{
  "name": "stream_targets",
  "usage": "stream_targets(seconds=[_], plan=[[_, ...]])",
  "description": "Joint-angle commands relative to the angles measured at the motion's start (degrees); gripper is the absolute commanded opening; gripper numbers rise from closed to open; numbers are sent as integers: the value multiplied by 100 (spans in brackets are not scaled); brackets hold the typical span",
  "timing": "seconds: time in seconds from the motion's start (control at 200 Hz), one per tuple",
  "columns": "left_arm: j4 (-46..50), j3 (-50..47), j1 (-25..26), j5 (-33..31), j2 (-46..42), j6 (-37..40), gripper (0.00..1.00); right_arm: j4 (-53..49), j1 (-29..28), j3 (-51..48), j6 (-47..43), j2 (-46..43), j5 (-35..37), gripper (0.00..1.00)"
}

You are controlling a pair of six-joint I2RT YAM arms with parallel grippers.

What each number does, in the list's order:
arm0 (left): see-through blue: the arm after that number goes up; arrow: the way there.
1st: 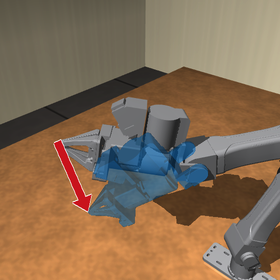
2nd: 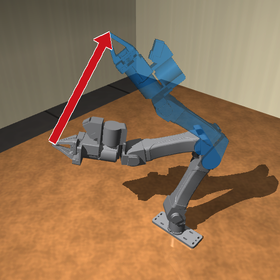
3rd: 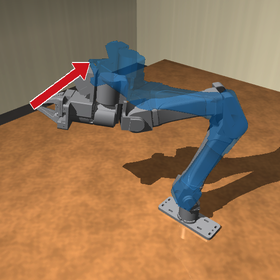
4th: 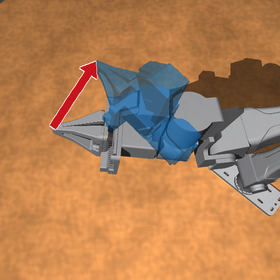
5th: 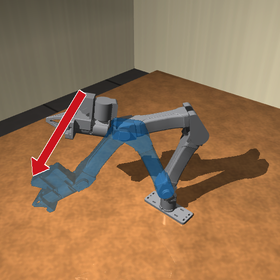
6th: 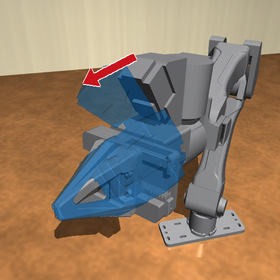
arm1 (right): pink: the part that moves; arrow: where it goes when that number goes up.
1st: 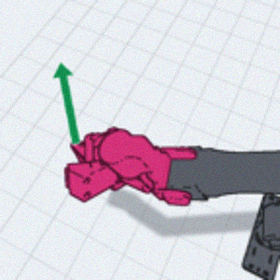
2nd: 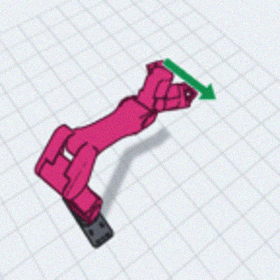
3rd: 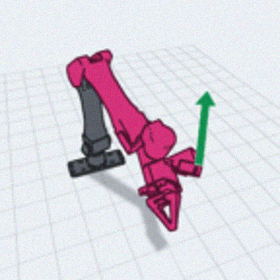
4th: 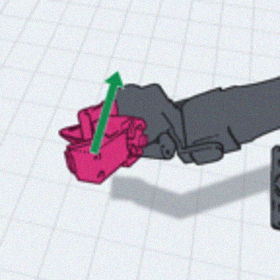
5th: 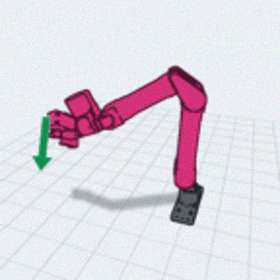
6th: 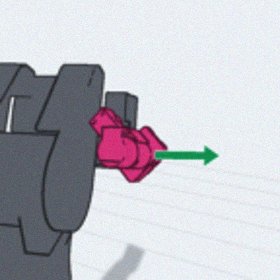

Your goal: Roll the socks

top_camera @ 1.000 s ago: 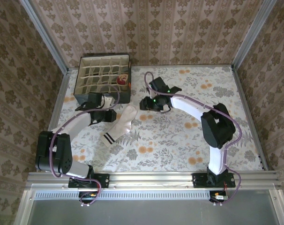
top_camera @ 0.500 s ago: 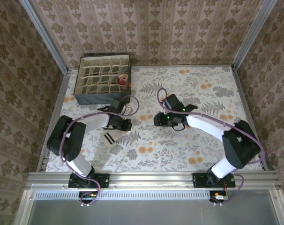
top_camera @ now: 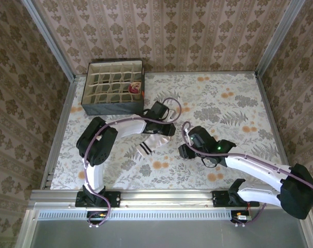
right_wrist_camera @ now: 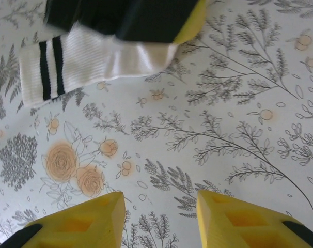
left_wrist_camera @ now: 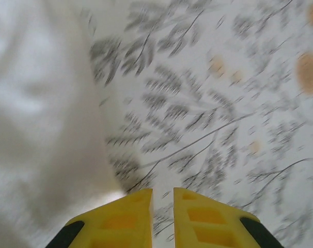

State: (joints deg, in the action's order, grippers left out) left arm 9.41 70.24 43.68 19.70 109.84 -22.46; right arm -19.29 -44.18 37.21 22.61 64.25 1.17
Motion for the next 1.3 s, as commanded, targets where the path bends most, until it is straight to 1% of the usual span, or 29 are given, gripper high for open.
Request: stream_targets(seconds=[0.0, 0.07, 0.14, 0.25, 0.29, 0.385, 0.53, 0.69, 0.795, 0.9, 1.08, 1.2, 1.295], plan=[[-158, 34, -389, 226, -503, -173, 20, 136, -412, 88, -322, 191, 724, 42], [58, -101, -706, 245, -868, -7, 21, 112, -711, 334, -403, 589, 978, 42], [309, -352, -1083, 220, -1302, 180, 22, -14, -993, 759, -487, 1223, 1223, 45], [577, -988, -1708, 148, -2033, 422, 23, -410, -1425, 1829, -728, 2473, 1504, 46], [686, -1227, -2056, 125, -2298, 510, 23, -520, -1584, 2230, -869, 2908, 1568, 47], [966, -1723, -2548, 120, -2853, 699, 24, -801, -1887, 3177, -1174, 3849, 1670, 47], [1210, -2381, -3158, 286, -3530, 869, 25, -1064, -1980, 4197, -1395, 4849, 1625, 48], [1371, -2756, -3664, 474, -3932, 1069, 26, -1121, -1980, 4754, -1552, 5389, 1415, 50], [1370, -2849, -3892, 615, -3976, 1155, 26, -1460, -1971, 5034, -1592, 5694, 1425, 51], [1354, -2849, -4002, 699, -3910, 1225, 25, -1717, -1962, 5323, -1600, 5974, 1568, 52], [1267, -2810, -4059, 771, -3746, 1283, 26, -1917, -1932, 5506, -1559, 6146, 1822, 52], [1221, -2749, -4064, 832, -3633, 1289, 26, -2092, -1851, 5601, -1528, 6271, 1821, 52], [1254, -2700, -4061, 844, -3597, 1344, 26, -2315, -1738, 5677, -1522, 6363, 1732, 50]])
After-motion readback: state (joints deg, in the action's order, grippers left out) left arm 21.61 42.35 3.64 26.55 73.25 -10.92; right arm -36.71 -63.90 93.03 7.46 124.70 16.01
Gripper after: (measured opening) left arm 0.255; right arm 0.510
